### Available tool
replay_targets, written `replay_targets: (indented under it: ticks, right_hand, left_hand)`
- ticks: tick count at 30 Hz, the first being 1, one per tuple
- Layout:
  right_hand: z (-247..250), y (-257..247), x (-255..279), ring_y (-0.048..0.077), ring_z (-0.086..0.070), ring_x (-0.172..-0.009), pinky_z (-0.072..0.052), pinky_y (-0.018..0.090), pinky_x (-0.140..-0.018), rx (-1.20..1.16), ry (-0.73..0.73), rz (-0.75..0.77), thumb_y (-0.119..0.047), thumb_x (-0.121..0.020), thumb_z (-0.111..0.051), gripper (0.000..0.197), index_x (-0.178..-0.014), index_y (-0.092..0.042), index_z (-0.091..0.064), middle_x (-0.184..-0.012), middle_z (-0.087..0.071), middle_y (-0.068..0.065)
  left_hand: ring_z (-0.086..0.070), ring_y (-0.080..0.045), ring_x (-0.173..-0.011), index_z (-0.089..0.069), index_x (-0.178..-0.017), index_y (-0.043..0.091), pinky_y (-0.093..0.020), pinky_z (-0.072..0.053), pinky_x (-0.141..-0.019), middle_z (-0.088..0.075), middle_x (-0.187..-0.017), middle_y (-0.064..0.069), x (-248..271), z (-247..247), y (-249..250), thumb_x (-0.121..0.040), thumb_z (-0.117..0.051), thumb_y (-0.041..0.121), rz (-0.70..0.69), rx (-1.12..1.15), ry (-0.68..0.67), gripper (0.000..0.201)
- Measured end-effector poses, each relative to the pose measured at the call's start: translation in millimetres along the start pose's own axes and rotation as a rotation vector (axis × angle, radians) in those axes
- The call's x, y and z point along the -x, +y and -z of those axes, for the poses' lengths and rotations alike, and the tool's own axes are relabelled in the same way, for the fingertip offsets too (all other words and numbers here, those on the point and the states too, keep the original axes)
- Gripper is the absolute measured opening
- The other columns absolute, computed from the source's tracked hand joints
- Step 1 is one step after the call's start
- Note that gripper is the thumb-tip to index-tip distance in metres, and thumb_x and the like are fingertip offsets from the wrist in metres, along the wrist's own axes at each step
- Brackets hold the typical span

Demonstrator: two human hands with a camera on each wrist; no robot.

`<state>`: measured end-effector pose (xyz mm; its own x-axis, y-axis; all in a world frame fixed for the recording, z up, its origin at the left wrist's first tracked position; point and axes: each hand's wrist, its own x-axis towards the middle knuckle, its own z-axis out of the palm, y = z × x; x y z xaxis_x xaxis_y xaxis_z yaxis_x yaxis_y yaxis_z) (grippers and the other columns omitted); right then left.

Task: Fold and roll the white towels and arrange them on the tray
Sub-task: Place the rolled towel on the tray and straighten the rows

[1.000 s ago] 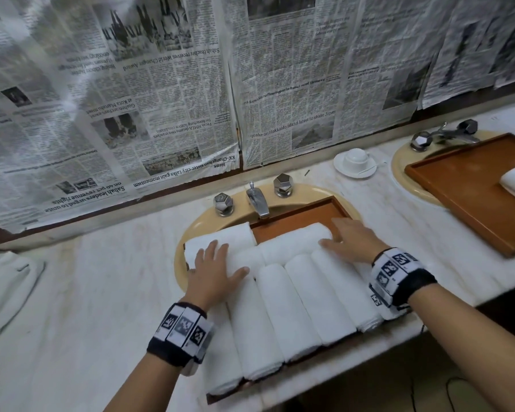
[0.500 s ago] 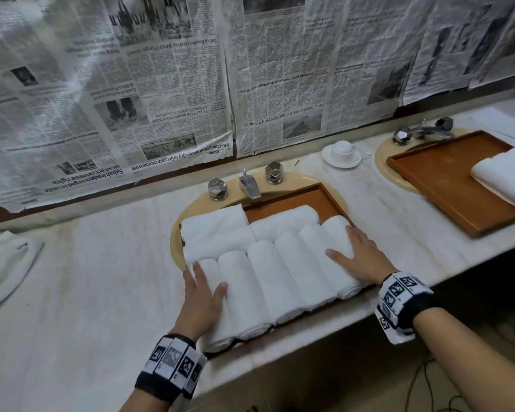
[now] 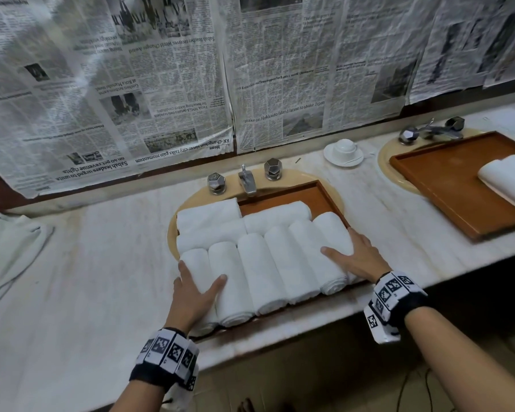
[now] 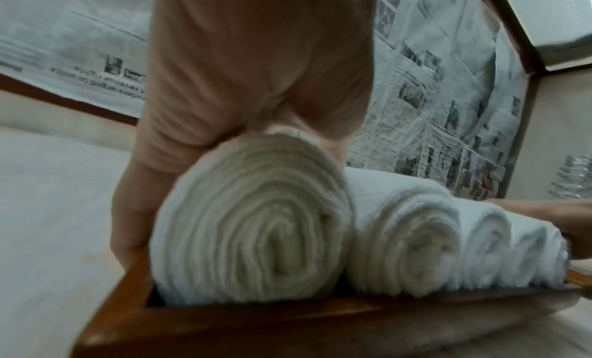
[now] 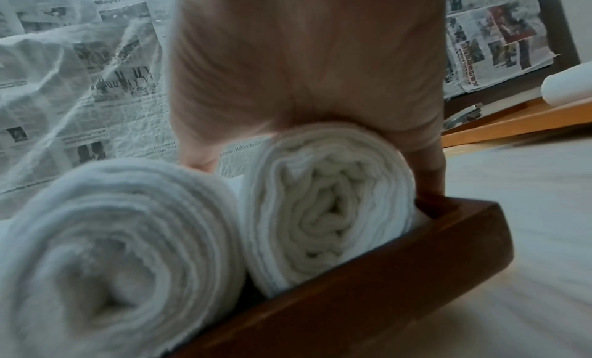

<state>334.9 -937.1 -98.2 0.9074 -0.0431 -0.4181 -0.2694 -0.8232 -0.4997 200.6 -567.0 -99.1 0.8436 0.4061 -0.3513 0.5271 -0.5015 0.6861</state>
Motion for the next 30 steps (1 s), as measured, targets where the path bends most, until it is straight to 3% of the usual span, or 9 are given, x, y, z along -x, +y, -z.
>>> replay_targets:
  ticks: [6,11,16,19,21,24,28,30]
  right_hand:
    - [-2.6,6.6,-0.3,0.035,-0.041,-0.128,-0.037,0.053,-0.104,0.027,0.044,0.015,-0.099,-0.051,-0.049,0.114,-0.144,-0.035,-0.03,-0.145,-0.042,0.006]
    - [-5.6,10.2,4.0,0.034,-0.043,-0.125,-0.039,0.053,-0.102,0.035,0.062,0.028,-0.097,-0.054,-0.049,0.109,-0.141,-0.032,-0.034,-0.142,-0.044,0.006]
    - [-8.4,22.1,0.5,0.029,-0.049,-0.119,-0.043,0.052,-0.1,0.004,0.088,0.068,-0.097,-0.061,-0.044,0.098,-0.135,-0.032,-0.041,-0.136,-0.05,0.002]
    - [-5.6,26.9,-1.3,0.029,-0.055,-0.109,-0.047,0.047,-0.093,-0.002,0.097,0.078,-0.084,-0.071,-0.049,0.084,-0.126,-0.02,-0.051,-0.126,-0.056,0.009]
    - [-2.3,27.2,-0.5,0.026,-0.059,-0.096,-0.051,0.044,-0.085,-0.002,0.117,0.078,-0.084,-0.068,-0.051,0.077,-0.11,-0.019,-0.057,-0.112,-0.061,0.006]
    - [-0.3,25.9,-0.5,0.025,-0.059,-0.091,-0.051,0.042,-0.082,-0.011,0.117,0.049,-0.081,-0.07,-0.057,0.074,-0.103,-0.015,-0.061,-0.106,-0.063,0.007]
    - [-0.8,26.4,-3.6,0.025,-0.061,-0.091,-0.052,0.042,-0.084,-0.057,0.115,0.02,-0.086,-0.059,-0.055,0.083,-0.101,-0.015,-0.063,-0.105,-0.064,0.007]
    - [-1.4,27.6,-5.1,0.026,-0.06,-0.094,-0.051,0.044,-0.087,-0.06,0.113,0.019,-0.085,-0.061,-0.056,0.083,-0.105,-0.015,-0.061,-0.109,-0.061,0.008]
  left_hand:
    - [-0.047,-0.037,-0.131,0.003,-0.156,0.021,-0.045,-0.041,-0.105,-0.04,-0.15,-0.017,7.1,-1.6,2.4,-0.078,-0.066,0.07,0.017,-0.008,0.029,0.115]
    - [-0.049,-0.036,-0.129,0.0,-0.156,0.014,-0.043,-0.042,-0.102,-0.043,-0.148,-0.017,14.8,-1.6,3.0,-0.08,-0.068,0.065,0.008,-0.017,0.039,0.114]
    - [-0.048,-0.035,-0.13,-0.005,-0.155,0.018,-0.044,-0.041,-0.105,-0.043,-0.15,-0.013,16.0,-0.8,-1.1,-0.08,-0.068,0.066,-0.001,0.011,0.046,0.109]
    - [-0.052,-0.032,-0.121,-0.015,-0.152,0.02,-0.041,-0.042,-0.097,-0.047,-0.145,-0.01,17.4,1.8,-3.9,-0.085,-0.066,0.059,-0.002,0.037,0.057,0.093]
    - [-0.054,-0.031,-0.114,-0.023,-0.148,0.019,-0.039,-0.043,-0.092,-0.051,-0.14,-0.01,19.3,2.1,-3.6,-0.088,-0.064,0.056,0.015,0.037,0.065,0.081]
    - [-0.054,-0.029,-0.108,-0.028,-0.143,0.017,-0.037,-0.043,-0.088,-0.053,-0.137,-0.012,22.2,0.5,-4.0,-0.091,-0.061,0.054,0.061,0.029,0.063,0.073]
    - [-0.055,-0.034,-0.118,-0.028,-0.144,0.014,-0.043,-0.046,-0.097,-0.052,-0.139,-0.012,21.6,-1.3,-4.3,-0.089,-0.063,0.055,0.073,0.031,0.067,0.077]
    - [-0.053,-0.036,-0.121,-0.026,-0.146,0.012,-0.046,-0.046,-0.1,-0.05,-0.141,-0.014,19.3,-1.7,-2.7,-0.089,-0.063,0.056,0.087,0.033,0.068,0.081]
